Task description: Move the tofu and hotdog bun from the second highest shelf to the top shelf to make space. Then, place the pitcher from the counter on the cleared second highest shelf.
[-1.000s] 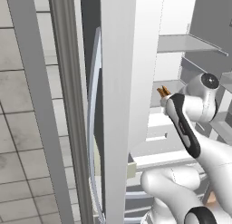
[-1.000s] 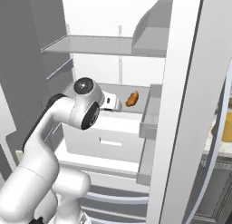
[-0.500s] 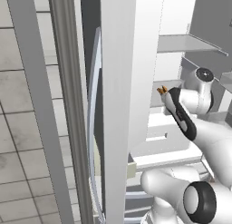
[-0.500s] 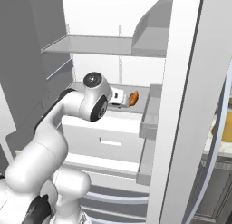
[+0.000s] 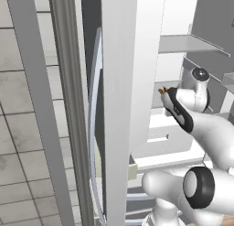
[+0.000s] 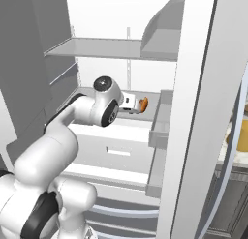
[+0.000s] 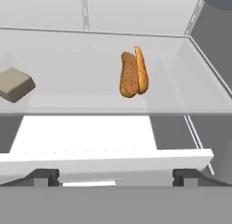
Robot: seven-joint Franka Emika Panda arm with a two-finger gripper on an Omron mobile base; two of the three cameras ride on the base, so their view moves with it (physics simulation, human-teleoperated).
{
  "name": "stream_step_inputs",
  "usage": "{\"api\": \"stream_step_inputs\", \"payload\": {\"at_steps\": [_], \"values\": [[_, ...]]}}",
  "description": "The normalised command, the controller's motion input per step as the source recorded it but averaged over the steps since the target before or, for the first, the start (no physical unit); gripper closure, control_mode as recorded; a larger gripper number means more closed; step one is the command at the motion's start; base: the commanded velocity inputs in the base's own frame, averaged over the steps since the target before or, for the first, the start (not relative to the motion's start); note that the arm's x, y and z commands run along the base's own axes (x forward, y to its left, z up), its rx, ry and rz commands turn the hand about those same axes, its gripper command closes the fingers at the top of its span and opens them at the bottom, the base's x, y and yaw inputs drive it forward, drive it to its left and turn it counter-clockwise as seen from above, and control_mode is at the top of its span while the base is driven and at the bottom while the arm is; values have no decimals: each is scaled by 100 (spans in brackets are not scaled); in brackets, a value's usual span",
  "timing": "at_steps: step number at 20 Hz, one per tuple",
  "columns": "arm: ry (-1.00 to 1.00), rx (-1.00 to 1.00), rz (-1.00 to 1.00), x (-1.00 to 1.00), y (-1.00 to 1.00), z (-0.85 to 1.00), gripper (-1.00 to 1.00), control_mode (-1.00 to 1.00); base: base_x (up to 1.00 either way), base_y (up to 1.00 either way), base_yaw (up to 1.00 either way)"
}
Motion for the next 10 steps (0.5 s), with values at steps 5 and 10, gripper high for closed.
{"api": "stream_step_inputs", "payload": {"at_steps": [5,10], "values": [[0,0,0,27,-7,-11,-100,-100,0,0,0],[0,0,0,29,-15,-11,-100,-100,0,0,0]]}}
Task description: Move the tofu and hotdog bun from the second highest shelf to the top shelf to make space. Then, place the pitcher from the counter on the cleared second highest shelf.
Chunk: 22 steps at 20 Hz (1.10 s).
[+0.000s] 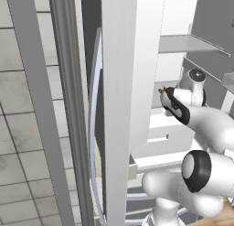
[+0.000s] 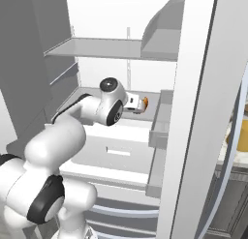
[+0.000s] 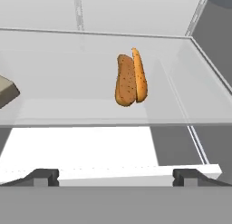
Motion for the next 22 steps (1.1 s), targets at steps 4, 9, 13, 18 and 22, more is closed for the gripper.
{"api": "stream_step_inputs", "payload": {"at_steps": [4,9,13,18,22], "values": [[0,0,0,28,-23,-14,-100,-100,0,0,0],[0,0,0,27,-19,-13,-100,-100,0,0,0],[0,0,0,29,-16,-15,-100,-100,0,0,0],[0,0,0,35,-12,-13,-100,-100,0,0,0],[0,0,0,36,-13,-10,-100,-100,0,0,0]]}}
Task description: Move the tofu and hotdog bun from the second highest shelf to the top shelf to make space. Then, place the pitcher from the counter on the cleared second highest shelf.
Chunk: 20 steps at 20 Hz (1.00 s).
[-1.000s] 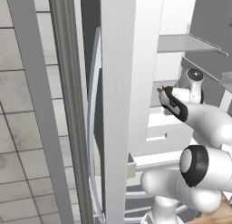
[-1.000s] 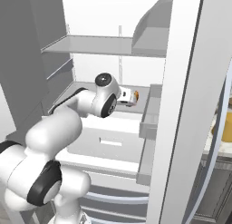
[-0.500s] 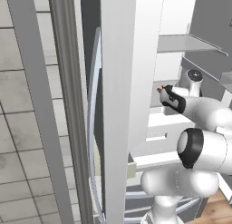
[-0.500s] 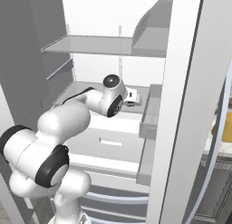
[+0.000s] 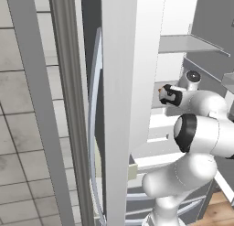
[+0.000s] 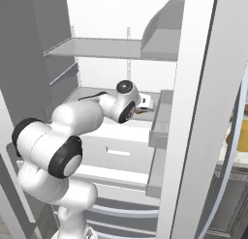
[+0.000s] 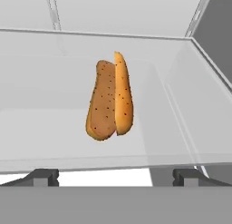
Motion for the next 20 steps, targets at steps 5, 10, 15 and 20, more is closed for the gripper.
{"api": "stream_step_inputs", "payload": {"at_steps": [5,10,15,20], "values": [[0,0,0,38,-11,-10,-100,-100,0,0,0],[0,0,0,40,-5,-10,-100,-100,0,0,0],[0,0,0,34,-7,-12,-100,-100,0,0,0],[0,0,0,34,-11,-16,-100,-100,0,0,0]]}}
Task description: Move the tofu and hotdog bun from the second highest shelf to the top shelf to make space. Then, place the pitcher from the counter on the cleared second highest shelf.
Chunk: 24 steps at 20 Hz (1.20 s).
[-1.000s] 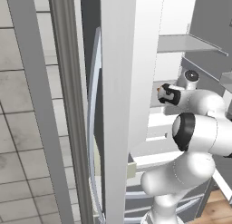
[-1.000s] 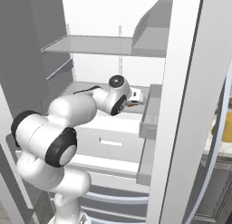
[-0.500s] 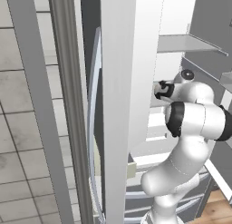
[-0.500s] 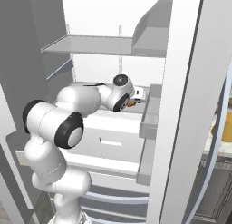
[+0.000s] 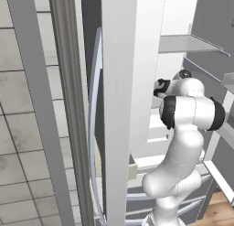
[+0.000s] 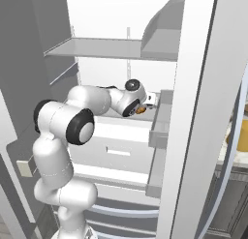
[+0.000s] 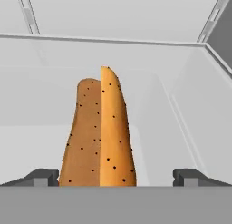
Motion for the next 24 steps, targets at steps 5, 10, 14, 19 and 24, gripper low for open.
{"api": "stream_step_inputs", "payload": {"at_steps": [5,10,14,19,24], "values": [[0,0,0,32,-7,-22,-100,-100,0,0,0],[0,0,0,26,0,-29,100,-100,0,0,0],[0,0,0,10,0,-21,100,-100,0,0,0],[-1,0,0,2,0,-8,100,-100,0,0,0],[-14,0,6,-57,15,-13,100,-100,0,0,0]]}}
